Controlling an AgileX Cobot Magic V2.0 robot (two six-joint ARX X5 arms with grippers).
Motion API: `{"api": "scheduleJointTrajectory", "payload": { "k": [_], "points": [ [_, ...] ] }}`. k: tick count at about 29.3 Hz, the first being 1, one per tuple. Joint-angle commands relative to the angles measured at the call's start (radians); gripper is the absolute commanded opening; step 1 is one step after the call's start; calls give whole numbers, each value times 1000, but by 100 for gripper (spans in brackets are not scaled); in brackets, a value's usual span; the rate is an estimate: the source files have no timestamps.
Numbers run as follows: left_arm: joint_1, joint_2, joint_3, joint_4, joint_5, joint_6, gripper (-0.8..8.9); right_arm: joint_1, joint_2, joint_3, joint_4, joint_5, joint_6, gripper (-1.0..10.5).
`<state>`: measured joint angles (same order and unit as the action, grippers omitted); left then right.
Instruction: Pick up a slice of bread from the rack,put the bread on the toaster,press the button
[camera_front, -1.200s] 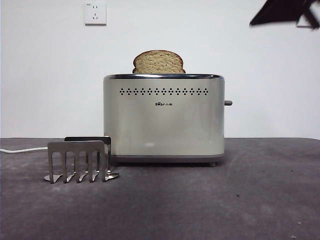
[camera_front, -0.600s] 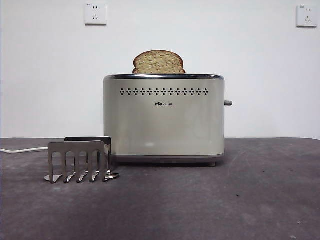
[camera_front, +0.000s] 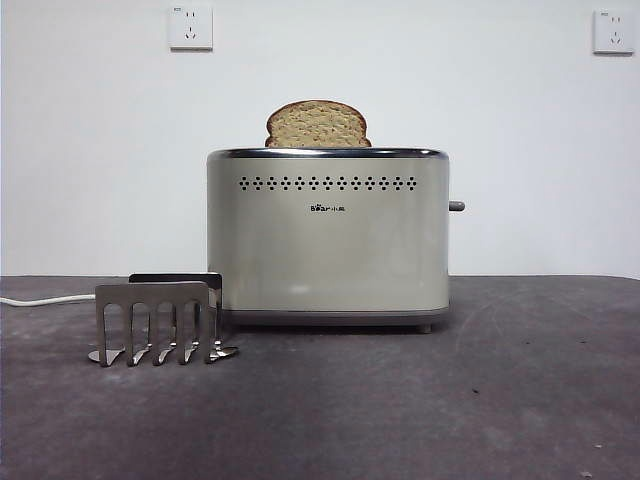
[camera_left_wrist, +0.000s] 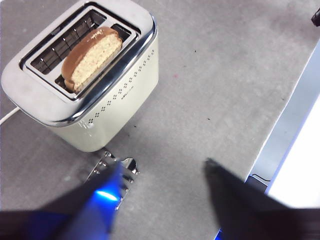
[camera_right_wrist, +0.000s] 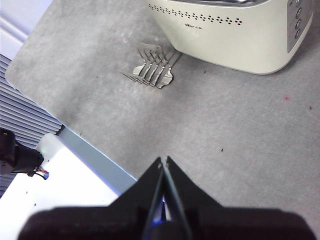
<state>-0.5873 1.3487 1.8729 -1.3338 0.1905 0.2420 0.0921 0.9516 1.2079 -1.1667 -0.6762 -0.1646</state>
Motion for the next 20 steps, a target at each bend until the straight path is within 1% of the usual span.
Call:
{"api": "scheduleJointTrajectory", "payload": {
  "k": [1,2,20],
  "points": [
    [0,1,2,-11,2,-6,24,2,-1,-7,6,1,-13,-11],
    [0,1,2,-11,2,-6,-19,2,-1,-7,7,1,-13,-11],
    [0,1,2,9,-3,-6,-3,2,-2,-7,8,2,-13,1]
  ]
}}
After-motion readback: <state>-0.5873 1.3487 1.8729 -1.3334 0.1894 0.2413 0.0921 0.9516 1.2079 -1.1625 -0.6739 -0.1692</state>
